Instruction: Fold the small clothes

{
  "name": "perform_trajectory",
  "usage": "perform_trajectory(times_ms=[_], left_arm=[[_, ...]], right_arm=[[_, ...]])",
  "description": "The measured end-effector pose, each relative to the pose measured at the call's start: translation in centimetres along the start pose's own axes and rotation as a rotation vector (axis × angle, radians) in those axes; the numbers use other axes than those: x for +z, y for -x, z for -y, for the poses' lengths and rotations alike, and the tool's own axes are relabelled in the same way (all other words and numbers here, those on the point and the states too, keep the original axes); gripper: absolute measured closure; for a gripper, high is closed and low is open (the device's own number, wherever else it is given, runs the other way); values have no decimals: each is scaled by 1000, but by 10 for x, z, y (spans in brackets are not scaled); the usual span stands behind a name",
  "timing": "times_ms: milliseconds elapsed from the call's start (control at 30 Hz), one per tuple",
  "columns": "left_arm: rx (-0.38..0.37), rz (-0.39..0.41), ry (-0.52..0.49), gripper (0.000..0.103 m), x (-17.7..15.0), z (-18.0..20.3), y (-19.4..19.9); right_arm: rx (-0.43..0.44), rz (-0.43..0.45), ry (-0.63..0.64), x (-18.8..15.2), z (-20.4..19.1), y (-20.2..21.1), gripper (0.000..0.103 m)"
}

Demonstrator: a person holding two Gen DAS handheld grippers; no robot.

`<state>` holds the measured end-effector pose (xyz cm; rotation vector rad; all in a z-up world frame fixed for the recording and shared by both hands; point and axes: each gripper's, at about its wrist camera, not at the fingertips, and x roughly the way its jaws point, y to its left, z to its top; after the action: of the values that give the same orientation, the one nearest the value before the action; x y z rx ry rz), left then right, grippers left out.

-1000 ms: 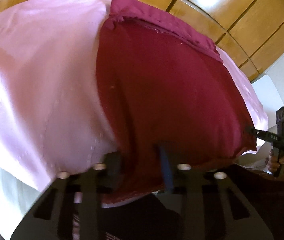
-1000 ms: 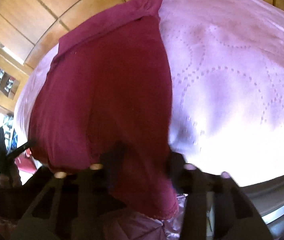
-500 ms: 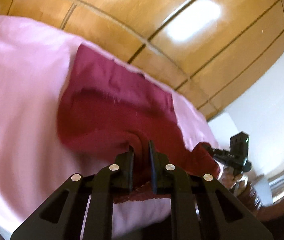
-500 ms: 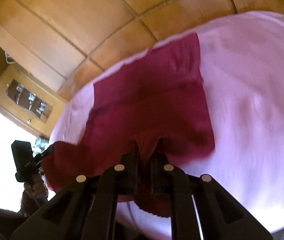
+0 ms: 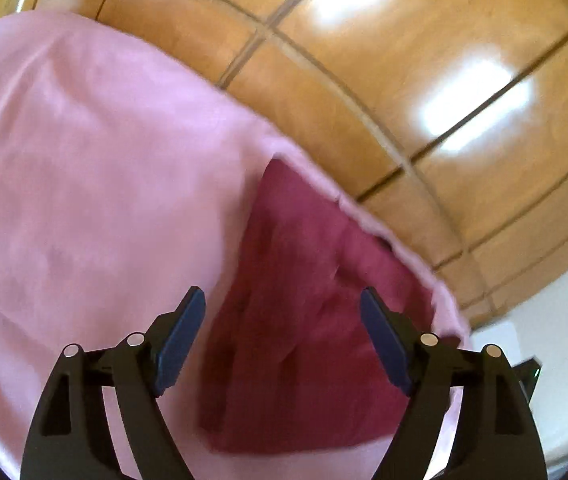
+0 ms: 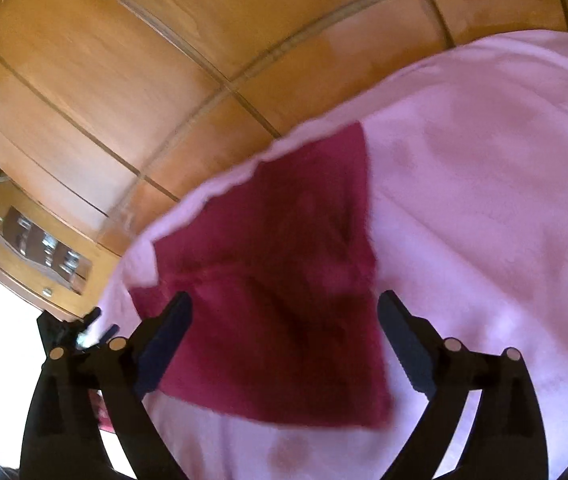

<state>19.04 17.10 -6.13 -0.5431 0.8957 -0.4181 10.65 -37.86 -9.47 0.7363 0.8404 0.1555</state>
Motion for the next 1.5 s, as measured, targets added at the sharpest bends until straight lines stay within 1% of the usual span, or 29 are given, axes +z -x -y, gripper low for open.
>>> perform_trajectory(times_ms=[100,133,167,200,267,300,333,367,433,467,533,633,767,833,900,933,967,1000,1033,1067,1133,1200,1300,1333,1367,1400,1433,1467,1500], left_arm=[[5,-53,-77,25,-29,-6,-4],[8,-72,-91,25,-34,-7,-8],[9,-92,-104,26,-42,-7,-11],[5,-120,-122,30,-51,-6,-17],[18,-155,-157,53,-60,-2,-26],[54,-148,-190,61,-64,2,-28],[70,-152,-201,74,-65,4,-29],[70,-154,-181,80,-63,2,-28],[51,-151,-164,83,-64,2,-23],[52,-148,-174,85,-66,2,-18],[46,-151,-203,86,-73,6,-5],[29,-170,-220,86,-85,9,8],[-1,-215,-220,86,-125,7,40],[-9,-230,-200,86,-140,2,52],[-11,-227,-190,84,-149,0,64],[-1,-218,-183,84,-148,0,66],[-2,-205,-173,73,-144,0,67],[-16,-177,-158,63,-136,-1,68],[-13,-135,-145,44,-129,-2,70],[6,-83,-139,36,-120,-1,71],[8,-40,-150,36,-106,5,64],[7,-18,-159,36,-93,10,50],[5,-33,-175,36,-83,19,22],[1,-38,-184,36,-82,24,17],[-5,-42,-195,36,-80,26,11],[-8,-50,-213,41,-80,28,5],[-17,-70,-226,73,-79,30,-3],[-21,-92,-236,94,-77,26,-3],[-22,-105,-244,94,-79,26,-6]], right_arm=[[-60,-42,42,-27,10,-2,10],[-73,-63,47,-36,13,-5,14],[-87,-79,49,-44,15,-11,24],[-97,-91,47,-48,17,-16,29],[-114,-92,22,-55,21,-29,46],[-119,-85,16,-54,21,-32,49],[-125,-80,17,-53,20,-35,58],[-128,-81,21,-53,19,-36,72],[-114,-98,28,-52,14,-35,78],[-117,-100,43,-53,11,-33,80],[-105,-112,66,-59,7,-24,82],[-81,-132,70,-71,8,-4,82],[-66,-196,98,-100,13,26,82],[-67,-244,122,-116,13,37,82],[-69,-270,147,-127,11,47,77],[-81,-267,156,-127,9,48,67],[-97,-257,167,-125,8,50,55],[-102,-231,173,-119,7,52,50],[-106,-202,175,-112,6,51,47],[-118,-173,178,-107,3,51,46],[-150,-112,184,-87,-1,46,41],[-172,-63,187,-72,-3,37,40],[-205,-46,174,-48,1,10,41],[-214,-50,177,-44,-1,3,47],[-222,-59,182,-42,-1,-6,56],[-227,-74,185,-38,-1,-16,62],[-227,-83,189,-39,0,-19,71],[-236,-89,196,-38,-6,-25,81],[-251,-87,214,-39,-9,-24,86]])
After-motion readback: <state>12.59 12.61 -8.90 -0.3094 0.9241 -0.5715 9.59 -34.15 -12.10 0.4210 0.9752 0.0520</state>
